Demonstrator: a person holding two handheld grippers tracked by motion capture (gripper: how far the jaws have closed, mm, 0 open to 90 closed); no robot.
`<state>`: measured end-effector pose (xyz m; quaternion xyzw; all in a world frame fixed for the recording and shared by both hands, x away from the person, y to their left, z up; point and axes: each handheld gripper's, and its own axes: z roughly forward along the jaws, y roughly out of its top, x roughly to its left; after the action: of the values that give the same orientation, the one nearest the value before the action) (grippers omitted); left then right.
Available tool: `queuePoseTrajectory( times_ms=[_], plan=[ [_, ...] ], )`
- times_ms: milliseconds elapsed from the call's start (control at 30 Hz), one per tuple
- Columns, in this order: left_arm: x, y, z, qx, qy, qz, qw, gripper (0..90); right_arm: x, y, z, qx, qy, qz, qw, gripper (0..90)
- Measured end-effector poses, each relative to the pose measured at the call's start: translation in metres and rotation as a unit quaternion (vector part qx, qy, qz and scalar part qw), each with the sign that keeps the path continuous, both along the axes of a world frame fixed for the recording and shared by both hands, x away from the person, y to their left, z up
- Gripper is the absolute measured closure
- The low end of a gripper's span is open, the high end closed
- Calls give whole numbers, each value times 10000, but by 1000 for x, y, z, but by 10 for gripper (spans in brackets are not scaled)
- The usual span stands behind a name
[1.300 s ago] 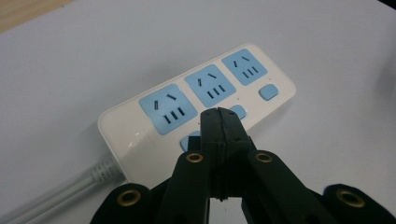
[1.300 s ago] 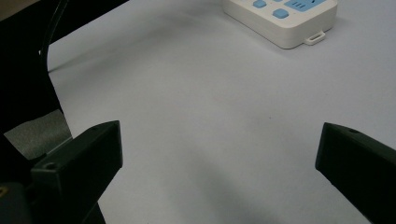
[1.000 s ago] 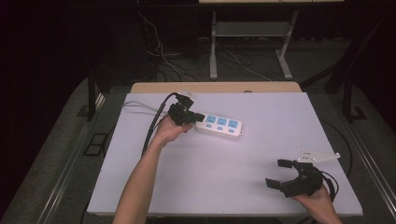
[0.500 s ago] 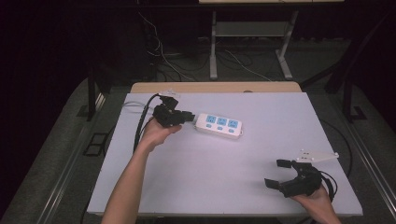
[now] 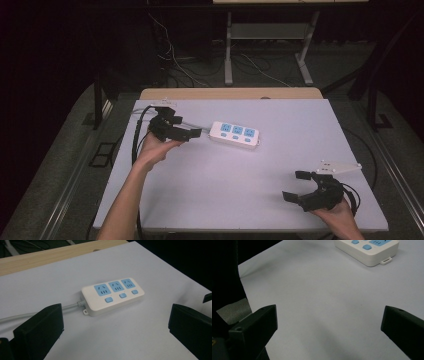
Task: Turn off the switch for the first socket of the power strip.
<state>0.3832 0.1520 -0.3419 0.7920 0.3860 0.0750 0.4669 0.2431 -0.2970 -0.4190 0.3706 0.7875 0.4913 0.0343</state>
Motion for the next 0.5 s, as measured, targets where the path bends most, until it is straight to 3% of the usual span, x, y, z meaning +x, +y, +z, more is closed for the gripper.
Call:
queuePoseTrajectory(
  times_ms=[500],
  plan=[
    [-44, 23, -2, -93, -382, 185, 9991, 0, 0, 1, 1, 4, -16, 13, 10000, 4]
  ],
)
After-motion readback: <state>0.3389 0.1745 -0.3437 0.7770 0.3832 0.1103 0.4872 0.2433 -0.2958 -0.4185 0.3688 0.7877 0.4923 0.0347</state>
